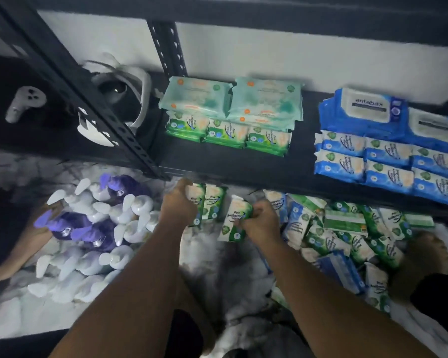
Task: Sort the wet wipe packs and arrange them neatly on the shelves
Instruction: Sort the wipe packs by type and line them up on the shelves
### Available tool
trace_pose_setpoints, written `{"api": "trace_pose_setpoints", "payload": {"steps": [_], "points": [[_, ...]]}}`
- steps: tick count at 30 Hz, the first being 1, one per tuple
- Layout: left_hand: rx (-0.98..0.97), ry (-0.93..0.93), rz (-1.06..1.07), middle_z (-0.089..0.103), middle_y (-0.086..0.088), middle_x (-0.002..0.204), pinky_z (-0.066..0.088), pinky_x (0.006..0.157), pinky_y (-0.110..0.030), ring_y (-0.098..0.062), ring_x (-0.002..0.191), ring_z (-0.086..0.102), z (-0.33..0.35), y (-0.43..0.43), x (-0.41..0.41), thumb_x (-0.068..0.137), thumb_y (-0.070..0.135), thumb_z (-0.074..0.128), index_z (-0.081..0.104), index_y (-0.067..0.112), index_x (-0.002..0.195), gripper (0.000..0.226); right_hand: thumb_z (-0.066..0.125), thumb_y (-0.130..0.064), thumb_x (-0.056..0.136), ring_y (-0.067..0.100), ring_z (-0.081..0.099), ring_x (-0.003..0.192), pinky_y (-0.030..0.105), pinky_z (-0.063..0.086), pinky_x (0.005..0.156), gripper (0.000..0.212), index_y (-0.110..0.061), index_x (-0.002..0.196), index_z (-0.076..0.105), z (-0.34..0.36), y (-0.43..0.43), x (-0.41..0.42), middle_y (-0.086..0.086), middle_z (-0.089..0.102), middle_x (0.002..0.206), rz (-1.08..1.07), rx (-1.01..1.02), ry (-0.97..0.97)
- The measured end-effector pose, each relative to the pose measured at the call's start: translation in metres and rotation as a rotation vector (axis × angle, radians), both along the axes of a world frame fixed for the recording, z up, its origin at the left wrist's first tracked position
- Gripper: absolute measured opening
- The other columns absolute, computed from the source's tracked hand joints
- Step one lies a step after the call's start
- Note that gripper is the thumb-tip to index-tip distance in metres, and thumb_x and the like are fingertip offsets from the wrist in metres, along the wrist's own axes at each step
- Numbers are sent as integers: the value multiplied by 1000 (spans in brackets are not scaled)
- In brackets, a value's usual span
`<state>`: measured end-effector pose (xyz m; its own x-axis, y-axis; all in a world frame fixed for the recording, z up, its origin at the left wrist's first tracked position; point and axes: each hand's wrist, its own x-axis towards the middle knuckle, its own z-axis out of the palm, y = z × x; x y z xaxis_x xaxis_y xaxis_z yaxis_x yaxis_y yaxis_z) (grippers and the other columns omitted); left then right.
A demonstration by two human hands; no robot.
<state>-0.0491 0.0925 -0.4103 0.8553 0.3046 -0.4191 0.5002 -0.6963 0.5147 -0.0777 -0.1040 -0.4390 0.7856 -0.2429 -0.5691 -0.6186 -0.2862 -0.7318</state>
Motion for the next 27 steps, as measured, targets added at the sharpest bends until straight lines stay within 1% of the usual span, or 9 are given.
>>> {"api": "trace_pose_setpoints", "payload": {"steps": [3, 5, 9, 12, 14, 18, 22, 25, 27], "points": [[29, 55, 44, 59, -10, 98, 48, 72, -29, -26, 83, 57, -31, 6, 21, 82, -8, 50, 52, 24, 131, 59, 89, 0, 64, 12, 63, 76, 23, 50, 55, 47, -22, 87, 54, -27, 22, 28, -1, 67, 88, 37, -13, -10], [26, 77, 57, 61, -12, 100, 47, 75, -30, -27, 86, 58, -49, 11, 29, 81, -7, 53, 52, 22, 130, 56, 87, 2, 66, 6, 59, 70, 18, 45, 50, 48, -24, 83, 51, -42, 35, 42, -2, 65, 84, 58, 0, -29], [31, 59, 101, 69, -17, 114, 52, 90, -33, -35, 107, 65, -79, 24, 42, 81, 2, 56, 55, 21, 132, 55, 88, 3, 64, 13, 65, 73, 32, 57, 62, 52, -26, 79, 47, -67, 59, 61, -4, 65, 79, 74, 24, -17], [19, 30, 140, 69, -12, 120, 48, 95, -30, -32, 113, 64, -89, 28, 45, 82, 4, 57, 55, 25, 137, 59, 89, 2, 62, 11, 67, 72, 23, 53, 57, 52, -25, 79, 48, -83, 72, 62, -7, 67, 78, 54, 22, -45], [16, 4, 144, 70, -8, 120, 47, 95, -28, -29, 113, 64, -94, 29, 42, 80, 3, 58, 56, 26, 136, 61, 86, 4, 66, 7, 66, 72, 22, 54, 58, 47, -23, 85, 52, -90, 76, 56, -10, 67, 78, 37, 16, -67], [-6, -35, 185, 69, -9, 111, 46, 80, -28, -32, 101, 65, -100, 28, 36, 76, 3, 61, 49, 27, 135, 64, 80, 0, 69, 20, 67, 85, 38, 59, 74, 41, -20, 99, 61, -95, 83, 49, -2, 66, 93, 36, -77, -142], [-12, -47, 211, 69, -11, 98, 53, 74, -37, -34, 85, 64, -102, 27, 34, 73, 1, 64, 42, 21, 115, 51, 76, -3, 71, 28, 62, 93, 40, 54, 83, 44, -14, 112, 65, -100, 91, 48, 8, 60, 107, 57, -213, -177], [91, 19, 151, 66, -14, 99, 43, 71, -32, -34, 84, 60, -103, 28, 37, 78, 0, 58, 49, 18, 105, 33, 75, -12, 75, 33, 63, 100, 43, 55, 83, 48, -19, 120, 60, -97, 96, 49, 8, 66, 108, 116, -290, -135], [138, -9, 124, 63, -17, 107, 43, 76, -34, -36, 93, 58, -102, 23, 36, 78, -3, 55, 53, 13, 108, 33, 77, -18, 78, 33, 61, 107, 46, 55, 87, 57, -20, 131, 54, -92, 92, 49, 10, 63, 116, 121, -285, -83]]}}
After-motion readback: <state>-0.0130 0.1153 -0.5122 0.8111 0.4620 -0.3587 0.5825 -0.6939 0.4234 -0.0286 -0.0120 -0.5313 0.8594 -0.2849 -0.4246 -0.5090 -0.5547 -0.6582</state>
